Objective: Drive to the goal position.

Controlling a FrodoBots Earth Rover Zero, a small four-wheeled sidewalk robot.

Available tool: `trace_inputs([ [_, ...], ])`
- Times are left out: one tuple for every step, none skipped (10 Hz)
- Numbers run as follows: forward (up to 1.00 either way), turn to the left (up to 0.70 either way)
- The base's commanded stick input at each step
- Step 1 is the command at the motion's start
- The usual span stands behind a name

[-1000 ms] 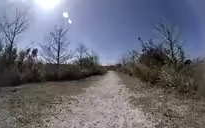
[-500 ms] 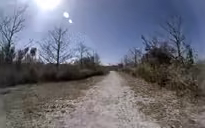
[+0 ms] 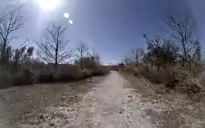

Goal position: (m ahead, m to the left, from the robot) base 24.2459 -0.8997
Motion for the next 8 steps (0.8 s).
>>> trace_inputs([
  [0.70, 0.00],
  [0.70, 0.00],
  [0.70, 0.00],
  [0.70, 0.00],
  [0.70, 0.00],
  [0.70, 0.00],
  [0.70, 0.00],
  [0.70, 0.00],
])
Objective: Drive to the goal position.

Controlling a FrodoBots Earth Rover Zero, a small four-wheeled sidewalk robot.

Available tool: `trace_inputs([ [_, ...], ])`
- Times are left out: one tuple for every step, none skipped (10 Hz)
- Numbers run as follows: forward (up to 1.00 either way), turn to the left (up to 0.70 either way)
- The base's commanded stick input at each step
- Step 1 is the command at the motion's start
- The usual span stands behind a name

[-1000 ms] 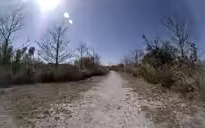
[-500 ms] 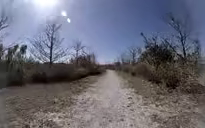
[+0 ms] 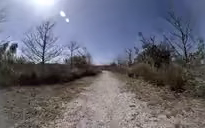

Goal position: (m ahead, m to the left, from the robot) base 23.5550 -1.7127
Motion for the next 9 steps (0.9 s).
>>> trace_inputs([
  [0.70, 0.00],
  [0.70, 0.00],
  [0.70, 0.00],
  [0.70, 0.00],
  [0.70, 0.00],
  [0.70, 0.00],
  [0.70, 0.00],
  [0.70, 0.00],
  [0.70, 0.00],
])
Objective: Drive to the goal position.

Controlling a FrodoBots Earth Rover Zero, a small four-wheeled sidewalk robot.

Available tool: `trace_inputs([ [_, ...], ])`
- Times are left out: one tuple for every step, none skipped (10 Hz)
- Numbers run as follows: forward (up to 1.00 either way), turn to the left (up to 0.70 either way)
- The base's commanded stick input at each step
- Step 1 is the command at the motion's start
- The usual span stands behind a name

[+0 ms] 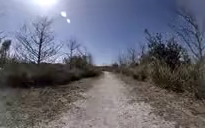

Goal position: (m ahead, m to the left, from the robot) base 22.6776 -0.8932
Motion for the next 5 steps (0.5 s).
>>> trace_inputs([
  [0.70, 0.00],
  [0.70, -0.19],
  [0.70, -0.25],
  [0.70, -0.06],
  [0.70, 0.00],
])
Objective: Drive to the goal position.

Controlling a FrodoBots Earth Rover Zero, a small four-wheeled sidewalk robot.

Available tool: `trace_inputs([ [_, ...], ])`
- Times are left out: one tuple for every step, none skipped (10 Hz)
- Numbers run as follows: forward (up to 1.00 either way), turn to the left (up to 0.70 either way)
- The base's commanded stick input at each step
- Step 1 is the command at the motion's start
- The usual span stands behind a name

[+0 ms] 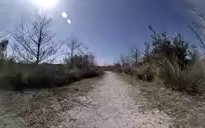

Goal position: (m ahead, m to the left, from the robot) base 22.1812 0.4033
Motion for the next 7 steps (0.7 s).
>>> trace_inputs([
  [0.70, 0.00],
  [0.70, 0.00],
  [0.70, 0.00],
  [0.70, 0.00],
  [0.70, 0.00],
  [0.70, 0.00],
  [0.70, 0.00],
])
